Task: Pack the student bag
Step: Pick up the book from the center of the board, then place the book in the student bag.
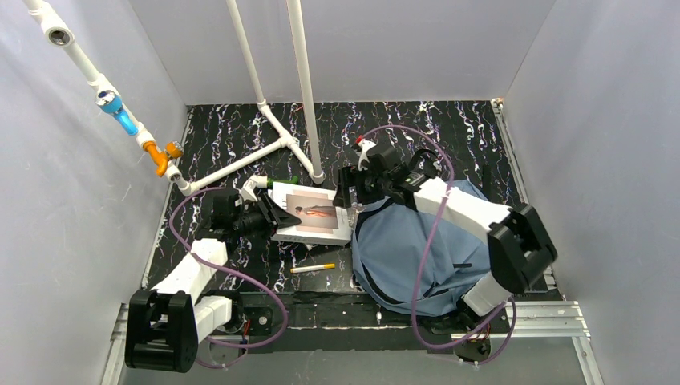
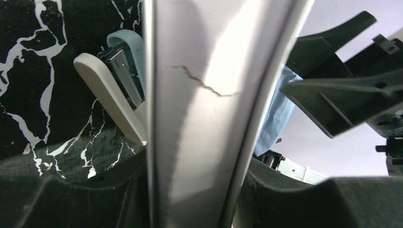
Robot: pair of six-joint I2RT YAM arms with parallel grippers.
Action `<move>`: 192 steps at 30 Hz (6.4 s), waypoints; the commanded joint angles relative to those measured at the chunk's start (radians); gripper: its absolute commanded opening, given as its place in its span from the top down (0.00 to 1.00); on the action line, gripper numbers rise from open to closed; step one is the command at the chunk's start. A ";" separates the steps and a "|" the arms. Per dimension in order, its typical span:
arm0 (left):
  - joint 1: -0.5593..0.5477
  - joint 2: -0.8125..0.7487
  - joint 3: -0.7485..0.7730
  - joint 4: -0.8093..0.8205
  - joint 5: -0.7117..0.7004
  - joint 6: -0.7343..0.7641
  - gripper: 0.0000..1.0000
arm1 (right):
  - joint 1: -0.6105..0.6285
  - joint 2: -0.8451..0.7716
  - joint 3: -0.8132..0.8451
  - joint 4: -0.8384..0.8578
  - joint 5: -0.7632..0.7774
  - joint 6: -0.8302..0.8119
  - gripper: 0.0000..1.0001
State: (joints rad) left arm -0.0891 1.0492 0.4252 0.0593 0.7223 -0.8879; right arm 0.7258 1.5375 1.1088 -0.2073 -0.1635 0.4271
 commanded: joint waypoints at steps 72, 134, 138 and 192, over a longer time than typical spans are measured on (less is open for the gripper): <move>-0.003 -0.498 0.388 -0.644 -0.004 0.117 0.64 | 0.787 -0.213 -0.210 -0.567 0.793 0.098 0.32; -0.646 0.000 0.293 0.215 -0.431 -0.365 0.76 | 0.707 -0.783 -0.102 -0.276 1.245 0.054 0.99; -0.634 0.055 0.358 0.219 -0.402 -0.365 0.76 | 0.707 -0.786 -0.106 -0.272 1.213 0.037 0.99; -0.925 0.460 0.543 0.095 -0.507 -0.123 0.17 | 0.707 -0.811 -0.083 -0.369 1.249 0.106 0.99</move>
State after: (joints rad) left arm -1.0050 1.4033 0.8440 0.2188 0.1329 -1.0542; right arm 1.4281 0.7448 0.9611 -0.6373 1.0447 0.5209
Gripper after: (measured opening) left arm 0.876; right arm 0.061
